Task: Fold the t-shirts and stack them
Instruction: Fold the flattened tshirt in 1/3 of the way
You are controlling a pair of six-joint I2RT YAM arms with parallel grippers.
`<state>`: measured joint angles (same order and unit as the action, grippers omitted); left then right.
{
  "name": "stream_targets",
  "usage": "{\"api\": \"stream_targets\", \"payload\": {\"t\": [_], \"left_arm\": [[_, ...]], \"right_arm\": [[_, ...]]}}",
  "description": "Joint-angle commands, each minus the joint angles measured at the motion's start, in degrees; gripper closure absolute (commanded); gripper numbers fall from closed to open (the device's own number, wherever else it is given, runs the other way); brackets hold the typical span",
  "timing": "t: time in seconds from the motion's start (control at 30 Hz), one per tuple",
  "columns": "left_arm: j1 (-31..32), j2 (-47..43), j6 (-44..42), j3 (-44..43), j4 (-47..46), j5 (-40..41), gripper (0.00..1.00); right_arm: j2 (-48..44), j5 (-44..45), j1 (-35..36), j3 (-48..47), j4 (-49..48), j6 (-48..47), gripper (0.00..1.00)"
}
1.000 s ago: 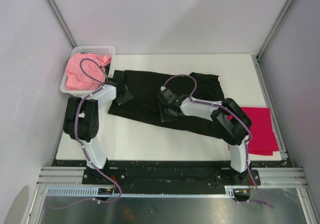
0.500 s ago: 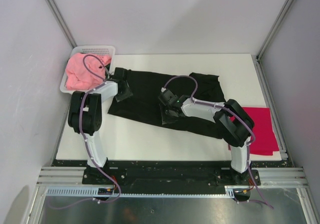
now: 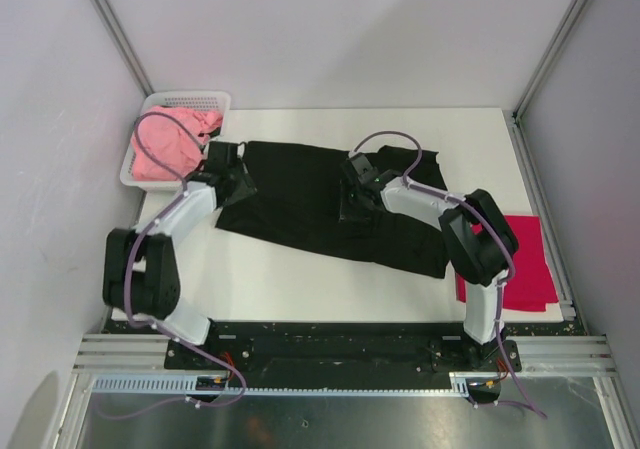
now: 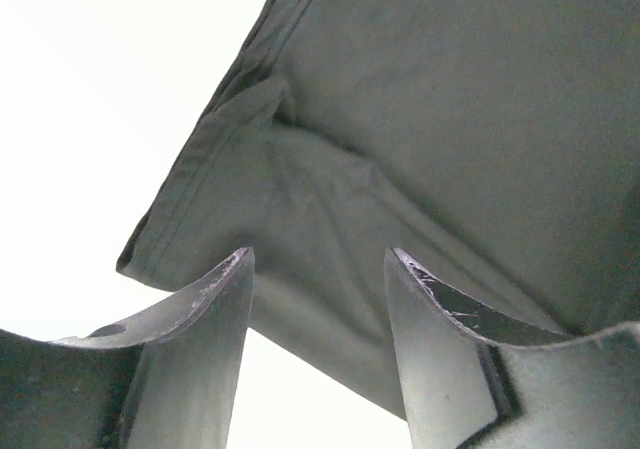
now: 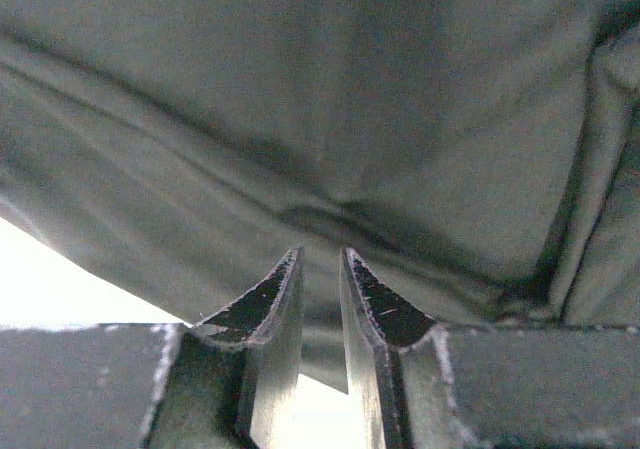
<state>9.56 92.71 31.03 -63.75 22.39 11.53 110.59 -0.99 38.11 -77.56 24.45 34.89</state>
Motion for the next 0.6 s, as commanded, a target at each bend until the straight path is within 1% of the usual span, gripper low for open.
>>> {"api": "stream_targets", "payload": {"t": [0.0, 0.17, 0.33, 0.47, 0.57], "left_arm": [[-0.87, -6.99, 1.61, 7.33, 0.46, 2.76, 0.43], [-3.72, -6.56, 3.3, 11.95, 1.24, 2.34, 0.55], [-6.94, -4.54, 4.84, 13.41, 1.9, 4.74, 0.6], [-8.73, -1.55, 5.26, 12.66, 2.85, 7.2, 0.62], [-9.3, -0.35, 5.46, 12.12, 3.58, 8.55, 0.62]], "right_arm": [[3.82, -0.38, -1.73, -4.48, -1.65, -0.76, 0.75], [6.18, 0.34, -2.75, -6.17, -0.52, -1.47, 0.75], [5.78, 0.96, -3.18, -6.26, 0.47, -2.17, 0.75], [5.01, 0.99, -3.29, -6.22, 1.07, -2.66, 0.75], [4.24, 2.65, -3.35, -6.16, 1.8, -3.1, 0.75]]}}
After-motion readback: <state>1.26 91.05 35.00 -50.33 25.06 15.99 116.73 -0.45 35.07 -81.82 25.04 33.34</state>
